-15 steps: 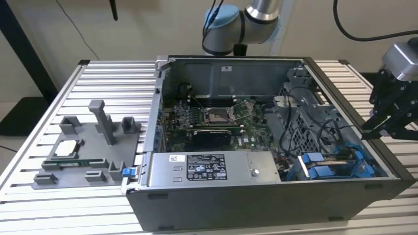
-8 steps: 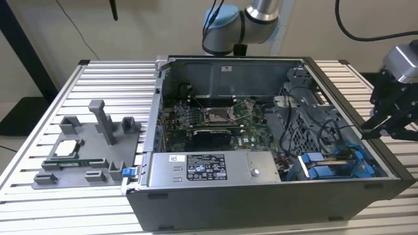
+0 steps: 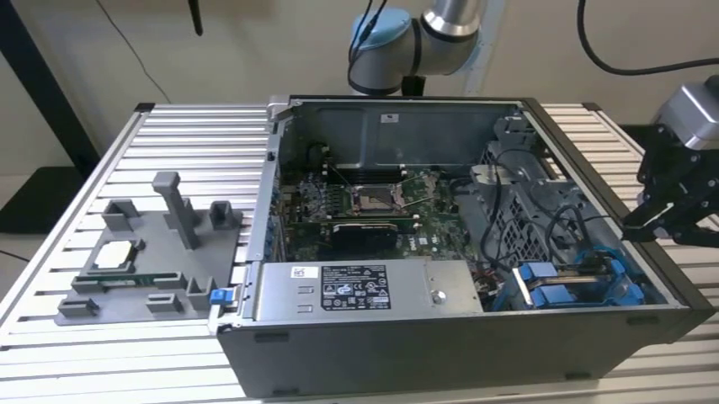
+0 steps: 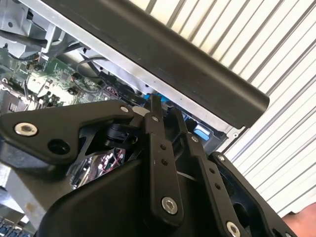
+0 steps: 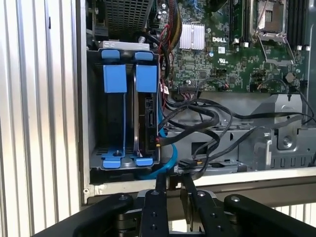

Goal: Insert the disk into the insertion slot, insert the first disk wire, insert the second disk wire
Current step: 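Insert the first disk wire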

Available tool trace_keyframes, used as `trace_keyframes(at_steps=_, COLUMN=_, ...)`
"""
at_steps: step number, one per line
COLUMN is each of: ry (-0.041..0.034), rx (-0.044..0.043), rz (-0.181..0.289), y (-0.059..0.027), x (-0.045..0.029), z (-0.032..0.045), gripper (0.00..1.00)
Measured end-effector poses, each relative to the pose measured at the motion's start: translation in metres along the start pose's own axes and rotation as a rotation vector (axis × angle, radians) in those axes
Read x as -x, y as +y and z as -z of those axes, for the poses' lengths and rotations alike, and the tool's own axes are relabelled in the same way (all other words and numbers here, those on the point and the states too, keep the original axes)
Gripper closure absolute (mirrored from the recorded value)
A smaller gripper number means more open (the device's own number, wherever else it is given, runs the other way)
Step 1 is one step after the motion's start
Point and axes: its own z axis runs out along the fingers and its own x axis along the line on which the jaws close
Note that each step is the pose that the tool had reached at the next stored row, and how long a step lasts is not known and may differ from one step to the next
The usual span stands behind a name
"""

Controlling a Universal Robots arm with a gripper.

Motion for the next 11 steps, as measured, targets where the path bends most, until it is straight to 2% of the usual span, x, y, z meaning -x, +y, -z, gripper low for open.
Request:
trace_keyframes(at_steps=1, ry=-0.0001, rx=0.0, rz=0.0, y=0.0, x=-0.0001, z=-0.0002, gripper=0.0)
trace_keyframes(at_steps=2, ry=-0.0001, rx=0.0, rz=0.0, y=0.0, x=-0.0001, z=-0.0002, gripper=1.0)
trace_keyframes(at_steps=11, ry=-0.0005, rx=0.0001, rz=0.0, y=0.0001, x=0.0, z=-0.0005, gripper=1.0)
